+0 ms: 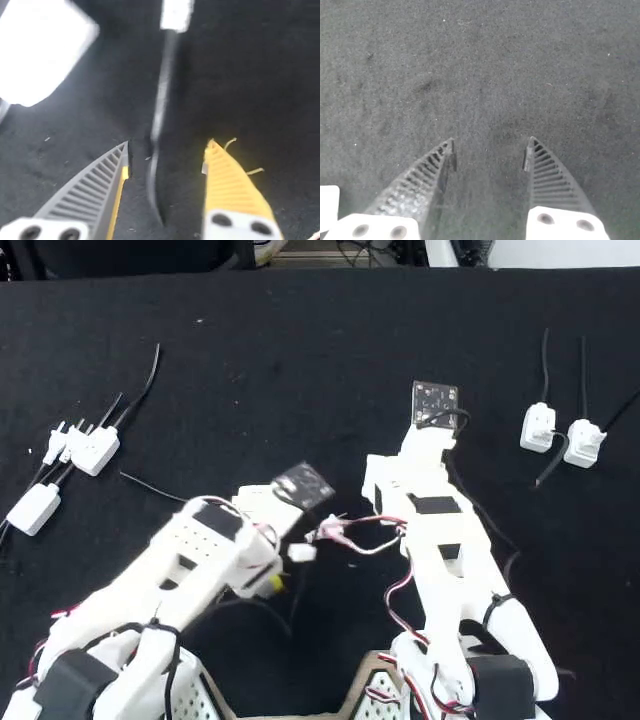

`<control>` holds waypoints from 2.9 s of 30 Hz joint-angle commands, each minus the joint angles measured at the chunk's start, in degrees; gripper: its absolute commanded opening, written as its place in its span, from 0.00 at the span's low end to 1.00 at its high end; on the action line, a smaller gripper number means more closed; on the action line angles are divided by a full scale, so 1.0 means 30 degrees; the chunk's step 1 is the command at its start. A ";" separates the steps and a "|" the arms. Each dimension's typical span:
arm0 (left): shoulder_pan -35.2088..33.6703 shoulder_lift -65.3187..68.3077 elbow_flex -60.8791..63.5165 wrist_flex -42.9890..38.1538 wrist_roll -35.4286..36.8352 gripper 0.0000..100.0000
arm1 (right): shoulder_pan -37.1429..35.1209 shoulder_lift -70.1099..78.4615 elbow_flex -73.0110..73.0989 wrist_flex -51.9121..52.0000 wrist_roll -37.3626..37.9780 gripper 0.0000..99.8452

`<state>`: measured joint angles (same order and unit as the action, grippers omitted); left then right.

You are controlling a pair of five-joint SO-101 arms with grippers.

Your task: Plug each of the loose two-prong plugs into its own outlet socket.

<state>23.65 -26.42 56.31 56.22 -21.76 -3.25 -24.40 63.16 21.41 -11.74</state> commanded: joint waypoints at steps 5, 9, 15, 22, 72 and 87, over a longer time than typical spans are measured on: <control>-0.4352 -0.3311 -0.0894 -0.0029 0.0293 0.24 | -0.0234 -0.0747 -0.0484 -0.0322 -0.0176 0.21; -0.5846 -0.4601 -0.0044 -0.0205 0.0381 0.24 | -0.0234 -0.0747 -0.0484 -0.0322 -0.0176 0.21; -0.8835 -0.4513 0.1070 -0.2198 0.1143 0.24 | -0.0703 -0.0747 -0.0454 -0.0176 -0.0352 0.21; -1.0799 -0.3810 0.3209 -0.6593 0.6271 0.24 | -0.3370 -0.0923 -0.0542 0.1700 -0.0352 0.21; -1.0828 -0.3897 0.5172 -0.8645 0.6974 0.24 | -1.0549 -0.0747 -0.2711 0.7238 -0.8733 0.22; -1.0711 -0.3897 0.5143 -0.8674 0.6974 0.24 | -1.1927 -0.0894 -0.3385 0.9201 -1.0198 0.21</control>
<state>-8.35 -37.58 72.84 31.16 -1.54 -35.34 -24.48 55.16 47.96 -41.80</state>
